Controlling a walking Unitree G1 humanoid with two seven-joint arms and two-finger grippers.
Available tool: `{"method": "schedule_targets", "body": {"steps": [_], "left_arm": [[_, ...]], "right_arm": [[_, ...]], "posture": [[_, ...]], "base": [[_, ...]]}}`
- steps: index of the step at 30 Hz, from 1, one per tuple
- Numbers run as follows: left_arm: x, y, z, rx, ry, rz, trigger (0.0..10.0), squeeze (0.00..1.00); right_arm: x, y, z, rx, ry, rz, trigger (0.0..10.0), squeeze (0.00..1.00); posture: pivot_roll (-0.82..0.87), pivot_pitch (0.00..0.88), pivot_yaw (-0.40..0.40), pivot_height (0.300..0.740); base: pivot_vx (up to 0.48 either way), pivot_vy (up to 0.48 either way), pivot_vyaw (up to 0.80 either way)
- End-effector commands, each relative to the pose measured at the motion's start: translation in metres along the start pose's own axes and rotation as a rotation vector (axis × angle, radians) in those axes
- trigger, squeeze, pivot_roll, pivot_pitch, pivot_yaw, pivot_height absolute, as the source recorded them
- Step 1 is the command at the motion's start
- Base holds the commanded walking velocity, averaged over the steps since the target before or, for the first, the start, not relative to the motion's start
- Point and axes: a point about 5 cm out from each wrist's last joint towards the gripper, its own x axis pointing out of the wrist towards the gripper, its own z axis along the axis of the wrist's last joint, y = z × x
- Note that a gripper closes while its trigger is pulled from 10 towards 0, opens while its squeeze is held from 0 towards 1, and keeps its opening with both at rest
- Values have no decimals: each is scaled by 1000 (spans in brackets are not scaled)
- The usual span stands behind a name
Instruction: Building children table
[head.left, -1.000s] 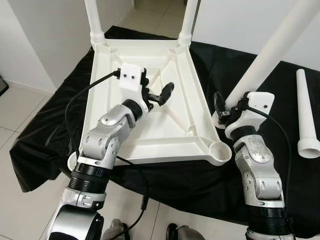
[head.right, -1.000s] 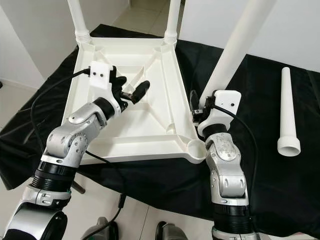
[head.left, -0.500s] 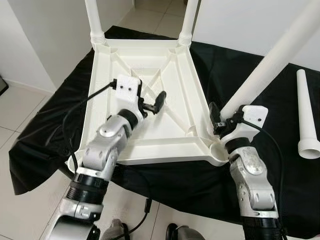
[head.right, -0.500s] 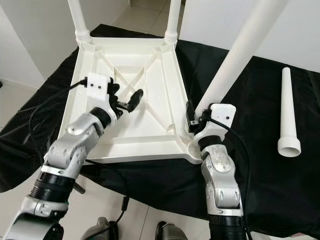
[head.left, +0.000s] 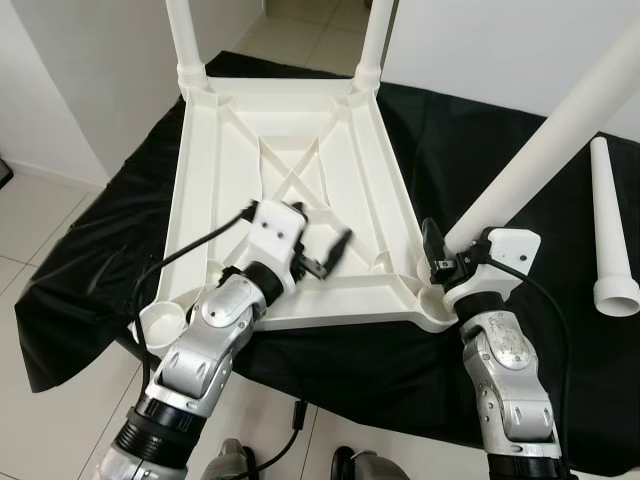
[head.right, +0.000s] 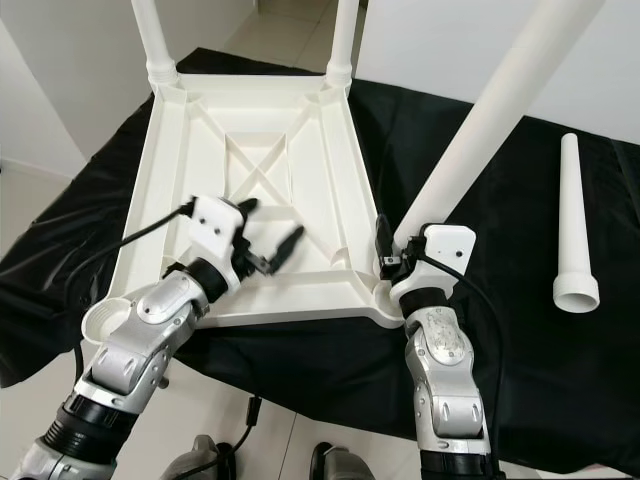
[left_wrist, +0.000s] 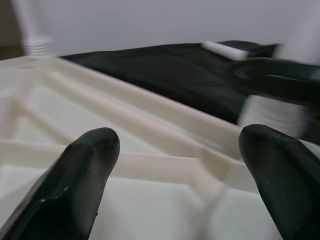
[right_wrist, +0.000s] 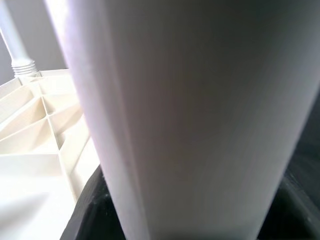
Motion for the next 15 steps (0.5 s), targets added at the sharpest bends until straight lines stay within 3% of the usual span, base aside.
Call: {"method": "schedule_targets", "body": {"steps": [1, 9, 15], "left_arm": [[-1, -8, 1, -1, -17, -65, 10000, 0], [-7, -25, -9, 17, 7, -202, 10000, 0], [-9, -28, -12, 16, 18, -217, 10000, 0]], "right_arm": [[-4, 0, 1, -6, -10, 0, 10000, 0], [-10, 3, 2, -16, -5, 19, 10000, 0], [-18, 7, 2, -19, 8, 22, 10000, 0]], "posture": [[19, 140, -48, 740], [15, 153, -46, 740], [14, 159, -46, 740]], "base": [[0, 0, 0], [0, 0, 0], [0, 0, 0]]}}
